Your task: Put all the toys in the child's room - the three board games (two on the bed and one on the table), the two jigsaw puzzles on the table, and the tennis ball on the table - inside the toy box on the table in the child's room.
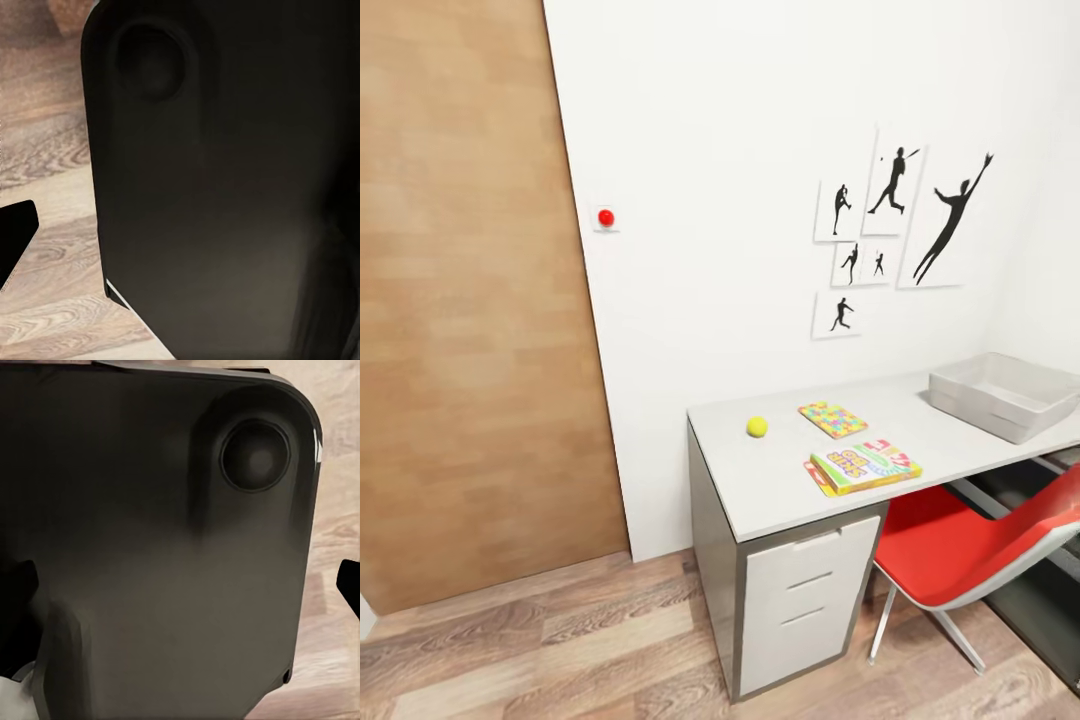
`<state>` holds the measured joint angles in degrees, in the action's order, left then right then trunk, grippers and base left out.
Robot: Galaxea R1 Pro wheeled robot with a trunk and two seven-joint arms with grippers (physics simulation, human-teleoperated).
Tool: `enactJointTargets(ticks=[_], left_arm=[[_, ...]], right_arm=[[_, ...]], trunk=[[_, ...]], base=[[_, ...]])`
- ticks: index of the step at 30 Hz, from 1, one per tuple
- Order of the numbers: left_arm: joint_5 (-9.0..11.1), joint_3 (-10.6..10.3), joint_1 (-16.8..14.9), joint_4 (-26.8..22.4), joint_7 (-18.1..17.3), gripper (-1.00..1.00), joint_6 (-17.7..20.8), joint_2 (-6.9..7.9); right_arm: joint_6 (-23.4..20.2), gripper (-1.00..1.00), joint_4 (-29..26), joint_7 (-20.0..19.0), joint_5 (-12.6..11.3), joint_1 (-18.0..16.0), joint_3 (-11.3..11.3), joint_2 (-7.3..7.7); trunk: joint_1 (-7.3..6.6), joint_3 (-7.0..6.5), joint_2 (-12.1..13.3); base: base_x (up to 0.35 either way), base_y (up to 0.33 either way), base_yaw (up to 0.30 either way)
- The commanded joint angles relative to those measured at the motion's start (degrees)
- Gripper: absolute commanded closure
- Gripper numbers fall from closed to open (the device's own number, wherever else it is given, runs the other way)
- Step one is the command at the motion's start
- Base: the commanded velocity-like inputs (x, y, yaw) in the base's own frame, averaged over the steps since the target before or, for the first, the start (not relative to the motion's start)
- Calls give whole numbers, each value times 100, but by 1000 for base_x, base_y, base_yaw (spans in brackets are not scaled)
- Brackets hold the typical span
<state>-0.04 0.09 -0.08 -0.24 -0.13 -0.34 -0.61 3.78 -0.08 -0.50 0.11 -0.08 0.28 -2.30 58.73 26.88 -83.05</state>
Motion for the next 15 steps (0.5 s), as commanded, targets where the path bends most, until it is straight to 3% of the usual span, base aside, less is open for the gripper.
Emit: enactJointTargets(ticks=[1,15], left_arm=[[-1,-3,-1,-2,-2,-100,-3,0],[-28,-43,-1,-2,-4,-100,-1,7]], right_arm=[[18,-100,-1,-6,2,-1,1,0],[25,-100,-1,-5,-14,-1,-10,15]], trunk=[[0,5,-2],[-286,-229,519]], base=[[0,0,-218],[0,0,-261]])
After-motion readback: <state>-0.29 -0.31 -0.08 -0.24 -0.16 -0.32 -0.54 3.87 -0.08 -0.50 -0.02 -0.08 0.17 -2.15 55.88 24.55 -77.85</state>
